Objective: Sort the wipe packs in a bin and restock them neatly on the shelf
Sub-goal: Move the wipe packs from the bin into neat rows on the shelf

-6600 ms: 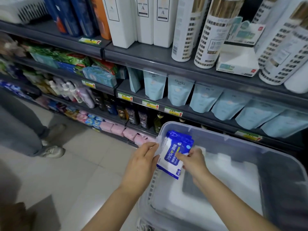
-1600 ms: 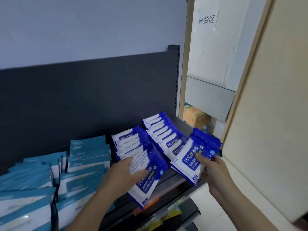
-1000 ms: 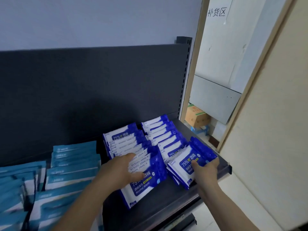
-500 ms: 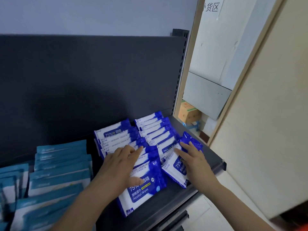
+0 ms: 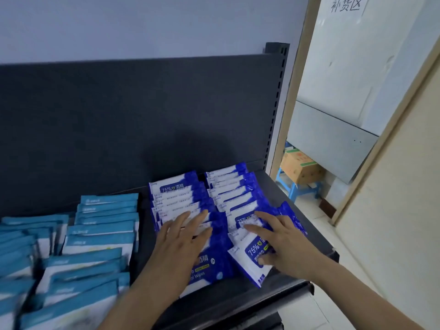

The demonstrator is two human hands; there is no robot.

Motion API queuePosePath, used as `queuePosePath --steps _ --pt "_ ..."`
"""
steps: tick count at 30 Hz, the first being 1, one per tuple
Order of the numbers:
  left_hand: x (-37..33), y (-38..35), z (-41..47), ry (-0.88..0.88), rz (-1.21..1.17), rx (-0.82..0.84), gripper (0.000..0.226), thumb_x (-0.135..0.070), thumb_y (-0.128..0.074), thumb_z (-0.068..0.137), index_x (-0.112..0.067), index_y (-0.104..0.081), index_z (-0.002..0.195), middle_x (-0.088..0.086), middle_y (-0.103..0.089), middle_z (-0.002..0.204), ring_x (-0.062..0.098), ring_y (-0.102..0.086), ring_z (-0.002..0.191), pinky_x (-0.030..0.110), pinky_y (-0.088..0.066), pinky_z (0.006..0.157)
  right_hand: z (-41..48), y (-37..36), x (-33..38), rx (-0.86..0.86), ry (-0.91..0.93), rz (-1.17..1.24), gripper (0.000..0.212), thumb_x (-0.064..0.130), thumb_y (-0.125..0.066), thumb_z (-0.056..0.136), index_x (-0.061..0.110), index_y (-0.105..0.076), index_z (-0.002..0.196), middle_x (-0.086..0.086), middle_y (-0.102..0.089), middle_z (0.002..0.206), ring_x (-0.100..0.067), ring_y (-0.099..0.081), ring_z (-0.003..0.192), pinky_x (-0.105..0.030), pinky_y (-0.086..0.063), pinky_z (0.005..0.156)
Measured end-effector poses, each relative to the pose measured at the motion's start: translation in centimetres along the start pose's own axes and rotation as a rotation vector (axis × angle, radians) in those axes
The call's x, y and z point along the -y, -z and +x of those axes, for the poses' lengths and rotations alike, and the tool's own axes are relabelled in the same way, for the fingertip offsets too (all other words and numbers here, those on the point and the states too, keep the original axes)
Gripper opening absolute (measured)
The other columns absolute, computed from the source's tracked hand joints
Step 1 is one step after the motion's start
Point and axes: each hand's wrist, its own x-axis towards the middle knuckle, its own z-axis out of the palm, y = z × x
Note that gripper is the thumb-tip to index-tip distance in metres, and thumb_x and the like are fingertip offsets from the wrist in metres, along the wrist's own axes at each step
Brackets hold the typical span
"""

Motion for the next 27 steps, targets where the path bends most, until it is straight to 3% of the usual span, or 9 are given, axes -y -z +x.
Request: queuePosePath --steps 3,5,11,15,18,20,21,25,27 --pt "-1.5 0.3 -0.5 0.112 -0.04 -0.069 0.088 -0.013 -0.094 0.027 -0.027 -0.069 0.111 0.004 -0.058 0.121 0.022 -0.043 0.094 0.036 -0.048 0.059 0.1 -0.9 0.0 -0.112 -0.029 0.033 0.071 0.056 -0.051 0.086 0.043 -0.015 0.146 0.012 -0.001 0.155 -0.021 -0.016 0.131 -0.036 -0.035 0.105" --pt "-2.3 0.5 -0.4 0.199 -0.065 -0.053 0.084 -0.019 -0.096 0.03 -0.027 -0.07 0.11 0.004 -0.061 0.116 0.02 -0.042 0.09 0.032 -0.045 0.055 0.6 -1.3 -0.1 -0.169 -0.056 0.071 0.072 0.059 -0.049 0.085 0.041 -0.015 0.146 0.011 -0.003 0.155 -0.021 -0.016 0.132 -0.035 -0.039 0.102" --pt "-4.4 0.2 -0.8 0.432 -0.057 -0.017 0.094 -0.002 -0.093 0.03 -0.028 -0.067 0.117 0.002 -0.063 0.122 0.025 -0.063 0.088 0.036 -0.052 0.051 1.9 -0.9 -0.9 -0.172 -0.006 0.174 0.076 0.061 -0.051 0.084 0.036 -0.015 0.146 0.014 -0.012 0.151 -0.02 -0.017 0.129 -0.033 -0.037 0.102" --pt "-5.5 -0.7 -1.3 0.531 -0.169 -0.013 0.092 0.005 -0.082 0.055 -0.03 -0.052 0.135 0.0 -0.045 0.145 0.028 -0.051 0.115 0.048 -0.049 0.075 0.5 -1.3 -1.8 -0.173 0.008 0.105 0.085 0.065 -0.052 0.08 0.031 -0.013 0.147 0.013 -0.015 0.15 -0.019 -0.02 0.127 -0.033 -0.026 0.108" --pt "-6.8 -1.4 -1.6 0.485 -0.155 -0.083 0.074 -0.019 -0.081 0.071 -0.025 -0.046 0.136 0.003 -0.043 0.144 0.025 -0.04 0.121 0.049 -0.049 0.081 -0.4 -2.2 -2.5 -0.267 0.009 0.075 0.085 0.077 -0.05 0.07 0.033 -0.03 0.14 0.012 -0.027 0.144 -0.017 -0.019 0.126 -0.04 -0.021 0.108" --pt "-7.8 -1.8 -1.7 0.46 -0.159 -0.122 0.05 -0.044 -0.05 0.093 -0.024 -0.04 0.138 0.003 -0.038 0.147 0.025 -0.033 0.127 0.049 -0.045 0.09 -0.7 -2.6 -2.9 -0.31 0.008 0.117 0.091 0.085 -0.041 0.057 0.035 -0.04 0.133 0.01 -0.033 0.142 -0.016 -0.016 0.127 -0.047 -0.02 0.111" --pt "-8.3 -1.8 -1.7 0.446 -0.172 -0.112 0.052 -0.054 -0.031 0.097 -0.025 -0.036 0.14 0.003 -0.035 0.149 0.025 -0.029 0.132 0.05 -0.04 0.095 -0.8 -2.8 -3.1 -0.281 0.003 0.14 0.095 0.087 -0.035 0.053 0.038 -0.037 0.135 0.011 -0.028 0.144 -0.015 -0.013 0.131 -0.047 -0.016 0.113" --pt "-9.3 -3.1 -0.7 0.382 -0.236 -0.099 0.069 -0.074 -0.014 0.09 -0.034 -0.022 0.145 -0.008 -0.012 0.158 0.019 -0.003 0.146 0.05 -0.012 0.116 -1.0 -3.1 -3.2 -0.183 -0.024 0.227 0.092 0.079 -0.055 0.064 0.04 -0.024 0.141 0.011 -0.01 0.152 -0.018 0.0 0.142 -0.043 -0.002 0.117" --pt "-9.5 -3.5 -0.2 0.347 -0.178 -0.075 0.072 -0.077 -0.015 0.087 -0.033 -0.029 0.143 -0.008 -0.018 0.157 0.021 -0.008 0.146 0.05 -0.007 0.115 -1.0 -3.2 -2.8 -0.25 -0.083 0.23 0.098 0.081 -0.056 0.06 0.041 -0.02 0.142 0.006 -0.005 0.155 -0.023 0.006 0.142 -0.05 -0.001 0.115"
